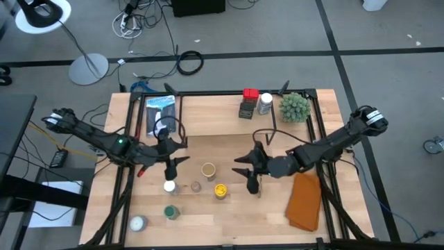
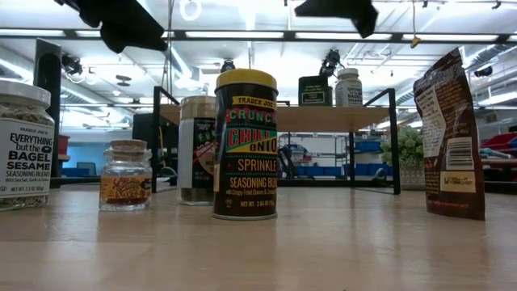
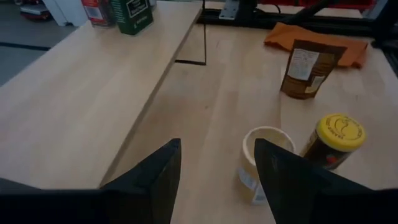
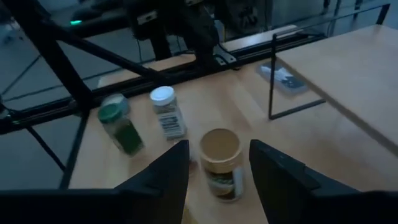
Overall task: Shelf spices
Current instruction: Put the golden seasoning bottle on the shelf
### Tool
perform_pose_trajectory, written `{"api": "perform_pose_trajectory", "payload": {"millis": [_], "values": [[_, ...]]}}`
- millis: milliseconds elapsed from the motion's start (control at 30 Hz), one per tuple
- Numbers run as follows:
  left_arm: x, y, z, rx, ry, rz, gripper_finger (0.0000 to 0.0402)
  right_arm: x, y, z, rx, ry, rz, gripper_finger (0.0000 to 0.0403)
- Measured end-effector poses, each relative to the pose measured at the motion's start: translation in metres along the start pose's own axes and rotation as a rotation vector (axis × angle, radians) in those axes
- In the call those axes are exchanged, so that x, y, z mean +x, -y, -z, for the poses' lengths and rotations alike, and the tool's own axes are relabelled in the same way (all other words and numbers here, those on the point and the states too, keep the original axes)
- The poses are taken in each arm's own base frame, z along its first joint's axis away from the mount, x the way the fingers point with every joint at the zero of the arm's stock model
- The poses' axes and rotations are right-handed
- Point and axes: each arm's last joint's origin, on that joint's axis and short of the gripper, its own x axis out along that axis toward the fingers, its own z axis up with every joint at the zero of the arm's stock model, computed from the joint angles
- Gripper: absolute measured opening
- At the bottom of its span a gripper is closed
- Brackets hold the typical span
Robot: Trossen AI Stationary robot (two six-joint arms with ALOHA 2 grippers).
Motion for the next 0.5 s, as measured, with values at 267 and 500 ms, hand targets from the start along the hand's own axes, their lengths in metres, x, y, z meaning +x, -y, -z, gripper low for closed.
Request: {"api": "perform_pose_trajectory", "payload": {"millis": [267,500], "values": [[0.005,0.004,0.002,-0.022,-0.024,0.008,0.0209,0.052,0.005,-0.003,-0.118,-0.092,-0.039,0.0149],[0.005,0.004,0.002,-0.048,-0.021,0.009,0.0209,0.092,-0.003,-0.008,-0.322,-0.292,-0.023,0.0147]]}}
